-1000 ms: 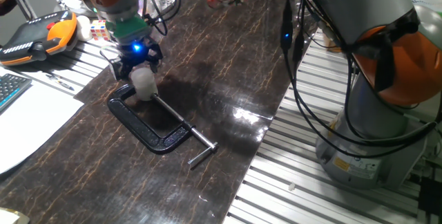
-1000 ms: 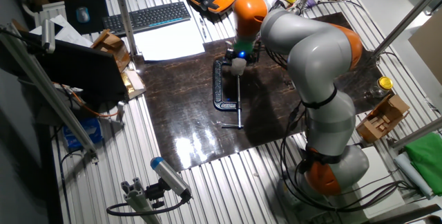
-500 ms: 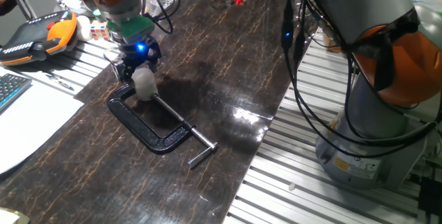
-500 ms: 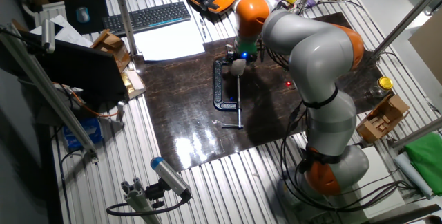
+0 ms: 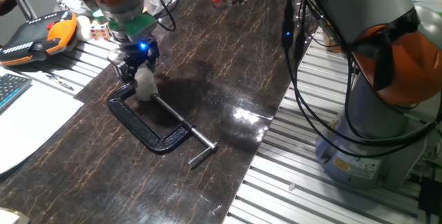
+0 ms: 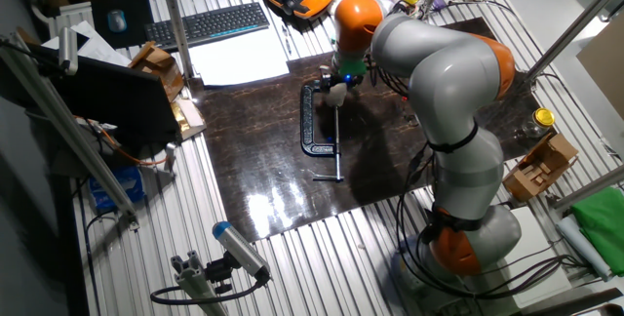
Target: Screw the lid onto the jar
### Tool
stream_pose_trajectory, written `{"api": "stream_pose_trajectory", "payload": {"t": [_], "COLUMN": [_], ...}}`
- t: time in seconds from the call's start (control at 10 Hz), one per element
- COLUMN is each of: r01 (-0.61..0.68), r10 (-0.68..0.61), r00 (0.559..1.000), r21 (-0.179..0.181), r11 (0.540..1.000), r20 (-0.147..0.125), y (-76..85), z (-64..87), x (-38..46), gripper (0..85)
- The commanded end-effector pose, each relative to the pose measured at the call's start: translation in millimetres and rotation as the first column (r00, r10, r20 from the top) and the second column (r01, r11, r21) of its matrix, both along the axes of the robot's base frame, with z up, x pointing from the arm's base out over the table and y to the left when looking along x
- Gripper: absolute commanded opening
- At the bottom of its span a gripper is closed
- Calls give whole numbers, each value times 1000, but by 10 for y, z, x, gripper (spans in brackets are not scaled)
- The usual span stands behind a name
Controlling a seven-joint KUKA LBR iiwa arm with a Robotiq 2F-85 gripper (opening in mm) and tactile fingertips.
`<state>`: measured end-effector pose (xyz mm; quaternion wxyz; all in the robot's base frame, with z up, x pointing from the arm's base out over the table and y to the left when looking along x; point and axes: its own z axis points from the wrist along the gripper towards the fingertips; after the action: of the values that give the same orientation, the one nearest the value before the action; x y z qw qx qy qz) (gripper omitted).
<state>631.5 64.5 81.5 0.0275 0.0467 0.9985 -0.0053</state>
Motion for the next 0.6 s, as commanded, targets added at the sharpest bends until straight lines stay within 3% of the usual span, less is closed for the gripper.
{"api": "stream_pose_trajectory", "payload": {"t": [0.0, 0.5], "r01": [-239, -217], "r10": [239, 217], "r00": [971, 976], "r21": [2, 5], "r11": [971, 976], "r20": [0, 4], "y": [2, 3], "z": [-9, -14], "x": [-4, -7], "gripper": [700, 683]}}
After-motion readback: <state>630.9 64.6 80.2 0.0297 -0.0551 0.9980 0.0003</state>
